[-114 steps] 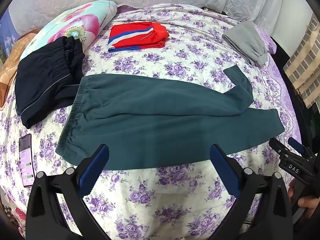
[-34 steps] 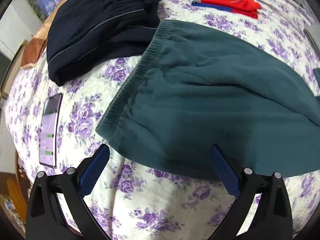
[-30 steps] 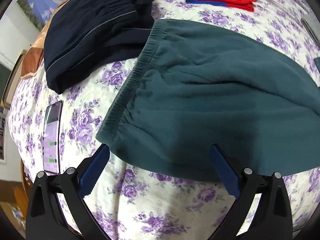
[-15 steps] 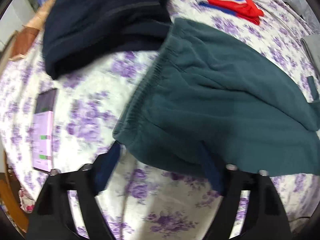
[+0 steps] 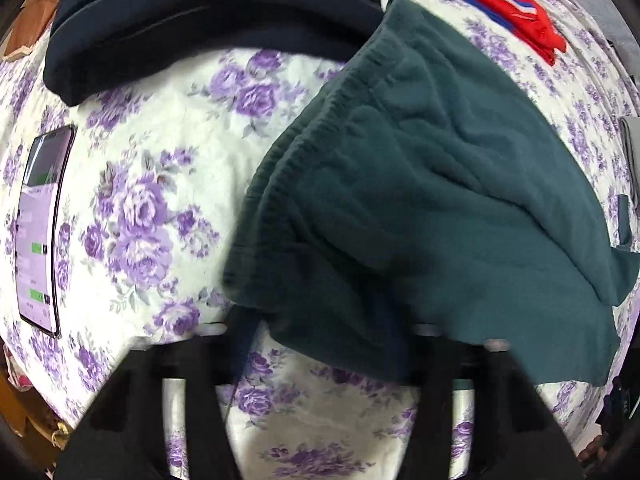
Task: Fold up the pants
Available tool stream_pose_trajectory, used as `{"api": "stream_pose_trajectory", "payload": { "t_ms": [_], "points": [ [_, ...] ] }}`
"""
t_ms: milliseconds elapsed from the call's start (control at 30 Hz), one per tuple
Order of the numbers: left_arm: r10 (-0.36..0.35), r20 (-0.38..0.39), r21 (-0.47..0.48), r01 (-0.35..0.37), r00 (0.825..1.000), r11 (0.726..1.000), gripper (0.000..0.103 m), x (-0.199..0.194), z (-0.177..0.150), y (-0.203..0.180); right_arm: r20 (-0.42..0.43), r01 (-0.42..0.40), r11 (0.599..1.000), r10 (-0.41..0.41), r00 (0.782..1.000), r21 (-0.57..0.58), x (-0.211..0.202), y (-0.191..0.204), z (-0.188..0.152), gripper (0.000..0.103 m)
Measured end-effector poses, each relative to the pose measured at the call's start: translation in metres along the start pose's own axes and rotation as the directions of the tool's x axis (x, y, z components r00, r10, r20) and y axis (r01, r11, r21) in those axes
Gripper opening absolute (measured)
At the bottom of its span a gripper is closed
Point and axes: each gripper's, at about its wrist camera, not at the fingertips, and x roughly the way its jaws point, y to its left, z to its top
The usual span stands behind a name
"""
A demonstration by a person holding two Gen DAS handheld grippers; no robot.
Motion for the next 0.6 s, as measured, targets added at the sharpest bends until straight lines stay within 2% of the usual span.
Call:
{"api": "stream_pose_trajectory", "payload": {
  "t_ms": [33,100,167,200,233,300,400,500,600],
  "points": [
    [-0.003,0.009,-0.004,0.003,1.000,1.000,0.016,-0.002,0.003,0.000,-0.011,0.011,0.998,-0.010,1.000,0.056,0.004,-0.013,0.001,0.077],
    [-0.007,0.011,-0.005,0.007,1.000,1.000,0.011,-0.004,0.007,0.000,-0.035,0.017,0.990,-0.012,0.999,0.143,0.012,-0.030,0.004,0.077],
    [-0.017,0.010,-0.011,0.017,1.000,1.000,0.010,-0.005,0.010,0.003,-0.047,-0.014,0.975,0.025,0.999,0.222,0.024,-0.042,0.009,0.077],
    [-0.020,0.011,-0.015,0.020,1.000,1.000,0.009,-0.006,0.011,0.004,-0.055,-0.021,0.971,0.035,0.998,0.237,0.031,-0.043,0.012,0.071],
    [-0.025,0.013,-0.022,0.025,1.000,0.999,0.009,-0.009,0.012,0.006,-0.068,-0.027,0.971,0.044,0.997,0.237,0.039,-0.042,0.016,0.062],
    [-0.014,0.027,-0.023,0.015,1.000,1.000,0.008,-0.014,0.015,0.007,-0.105,-0.038,0.971,0.064,0.992,0.234,0.053,-0.038,0.020,0.005],
    [0.069,0.087,0.021,-0.071,0.994,0.997,0.007,-0.030,0.018,0.003,-0.095,-0.058,0.959,0.087,0.992,0.277,0.051,-0.043,0.029,0.003],
    [0.063,0.114,0.010,-0.065,0.992,0.998,0.006,-0.047,0.021,0.004,-0.056,-0.088,0.968,0.104,0.993,0.235,0.020,-0.047,0.040,0.003],
    [0.070,0.118,0.025,-0.074,0.991,0.997,0.007,-0.056,0.018,0.007,-0.101,-0.068,0.983,0.086,0.991,0.172,0.007,-0.052,0.037,0.004]
  ]
}}
